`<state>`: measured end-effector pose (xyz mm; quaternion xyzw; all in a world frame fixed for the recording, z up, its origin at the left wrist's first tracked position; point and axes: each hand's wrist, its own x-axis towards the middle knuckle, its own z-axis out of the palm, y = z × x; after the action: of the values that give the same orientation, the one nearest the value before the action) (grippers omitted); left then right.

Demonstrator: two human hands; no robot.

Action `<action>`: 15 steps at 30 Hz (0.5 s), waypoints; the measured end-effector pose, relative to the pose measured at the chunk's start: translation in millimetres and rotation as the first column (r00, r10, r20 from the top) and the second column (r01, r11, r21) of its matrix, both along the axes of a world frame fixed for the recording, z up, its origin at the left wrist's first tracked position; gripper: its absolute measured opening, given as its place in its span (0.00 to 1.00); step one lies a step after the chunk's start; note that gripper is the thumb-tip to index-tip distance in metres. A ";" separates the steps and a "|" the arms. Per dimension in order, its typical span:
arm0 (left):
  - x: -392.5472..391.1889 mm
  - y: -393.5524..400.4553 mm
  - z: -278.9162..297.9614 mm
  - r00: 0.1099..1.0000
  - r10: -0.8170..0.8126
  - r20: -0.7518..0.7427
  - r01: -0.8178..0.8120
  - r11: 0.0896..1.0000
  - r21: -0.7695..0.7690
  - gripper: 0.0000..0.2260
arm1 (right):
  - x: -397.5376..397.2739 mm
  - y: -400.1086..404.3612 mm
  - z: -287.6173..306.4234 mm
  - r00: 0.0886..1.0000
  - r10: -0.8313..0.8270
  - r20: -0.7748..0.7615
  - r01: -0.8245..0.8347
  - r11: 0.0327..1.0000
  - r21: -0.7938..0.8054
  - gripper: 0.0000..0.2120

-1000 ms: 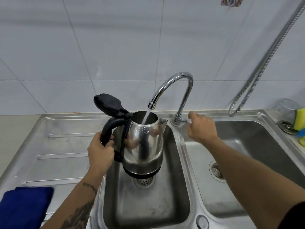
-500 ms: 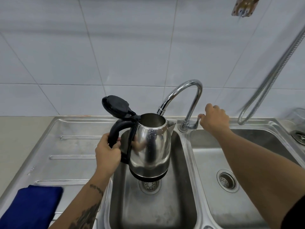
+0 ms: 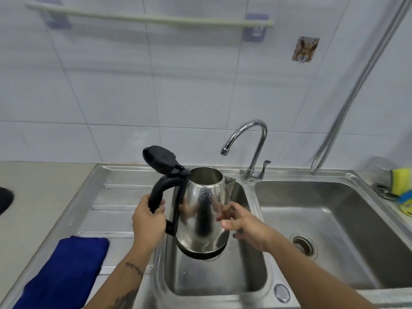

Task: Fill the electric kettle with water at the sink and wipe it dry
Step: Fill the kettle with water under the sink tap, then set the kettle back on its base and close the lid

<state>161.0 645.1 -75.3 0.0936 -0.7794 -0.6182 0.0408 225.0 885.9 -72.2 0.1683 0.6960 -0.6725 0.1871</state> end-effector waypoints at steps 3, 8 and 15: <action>18.2 -10.7 5.5 1.000 -0.013 -0.019 0.013 1.000 0.024 0.10 | 13.8 -15.7 -0.5 0.991 -0.069 -0.118 0.070 0.997 0.010 0.30; 36.8 -35.6 22.8 0.997 -0.073 -0.024 0.076 0.987 0.139 0.12 | 36.7 -30.3 12.4 0.945 -0.092 -0.314 0.106 0.994 0.028 0.27; 71.0 -82.5 56.8 0.986 -0.163 -0.041 0.168 0.948 0.270 0.19 | 49.1 -44.6 53.6 0.864 0.009 -0.503 0.016 0.999 0.046 0.29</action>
<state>231.9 562.7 -18.5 0.0271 -0.6915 -0.7217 -0.0173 274.0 841.3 -18.6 -0.0071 0.7365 -0.6764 -0.0063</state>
